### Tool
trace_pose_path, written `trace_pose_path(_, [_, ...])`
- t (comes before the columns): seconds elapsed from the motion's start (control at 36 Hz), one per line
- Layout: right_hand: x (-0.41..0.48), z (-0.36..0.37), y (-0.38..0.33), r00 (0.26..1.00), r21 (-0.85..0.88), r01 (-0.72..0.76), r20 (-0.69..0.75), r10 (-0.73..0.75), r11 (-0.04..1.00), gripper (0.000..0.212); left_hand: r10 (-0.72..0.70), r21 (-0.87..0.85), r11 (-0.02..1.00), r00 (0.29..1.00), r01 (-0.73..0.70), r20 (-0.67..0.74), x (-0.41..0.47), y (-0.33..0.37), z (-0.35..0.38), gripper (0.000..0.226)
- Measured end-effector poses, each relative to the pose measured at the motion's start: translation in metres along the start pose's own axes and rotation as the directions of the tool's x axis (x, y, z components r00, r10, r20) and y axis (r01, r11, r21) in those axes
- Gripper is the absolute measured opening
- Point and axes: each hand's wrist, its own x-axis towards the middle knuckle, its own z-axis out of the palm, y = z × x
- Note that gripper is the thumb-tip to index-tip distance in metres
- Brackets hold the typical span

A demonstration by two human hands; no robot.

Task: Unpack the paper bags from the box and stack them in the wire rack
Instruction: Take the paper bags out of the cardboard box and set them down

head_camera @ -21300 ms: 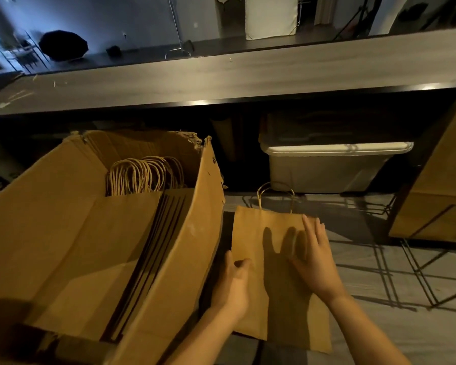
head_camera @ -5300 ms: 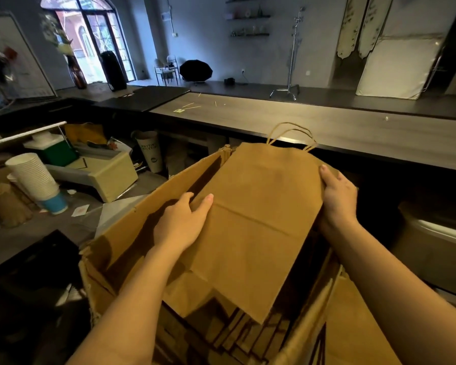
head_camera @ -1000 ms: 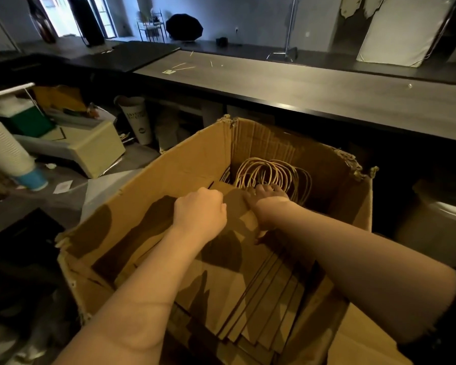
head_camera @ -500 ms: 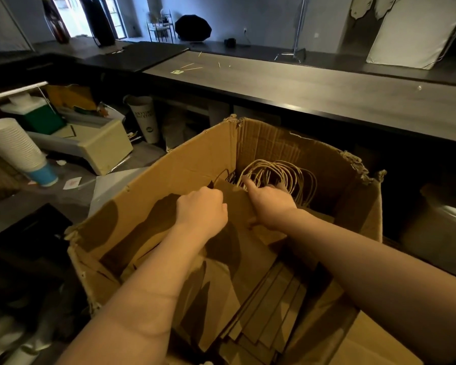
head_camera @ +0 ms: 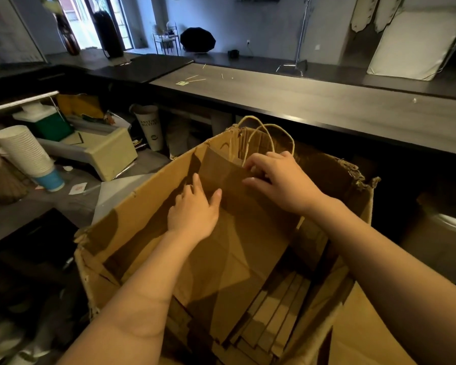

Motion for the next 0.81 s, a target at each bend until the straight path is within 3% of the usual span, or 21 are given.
trace_pose_path(0.17, [-0.013, -0.031, 0.006, 0.999, 0.123, 0.032, -0.032, -0.028, 0.992, 0.019, -0.04, -0.213, 0.977, 0.998, 0.027, -0.054, -0.003, -0.001, -0.005, 0.065])
trace_pose_path(0.39, [-0.028, -0.071, 0.013, 0.991, 0.249, -0.038, -0.114, 0.068, 0.968, 0.01, 0.131, -0.477, 0.857, 0.978, -0.193, -0.161, -0.009, 0.017, -0.019, 0.053])
trace_pose_path(0.56, [-0.035, -0.101, 0.025, 0.961, 0.22, -0.137, -0.209, 0.184, 0.966, 0.014, 0.252, -0.327, 0.885, 0.933, -0.33, -0.258, -0.009, 0.055, -0.05, 0.043])
trace_pose_path(0.72, [-0.046, -0.13, 0.038, 0.895, 0.2, -0.181, -0.371, 0.245, 0.963, 0.027, 0.412, -0.016, 0.896, 0.845, -0.443, -0.34, -0.018, 0.107, -0.095, 0.046])
trace_pose_path(0.81, [-0.057, -0.142, 0.049, 0.857, 0.188, -0.208, -0.438, 0.271, 0.96, 0.028, 0.457, 0.061, 0.884, 0.827, -0.464, -0.326, -0.023, 0.133, -0.111, 0.045])
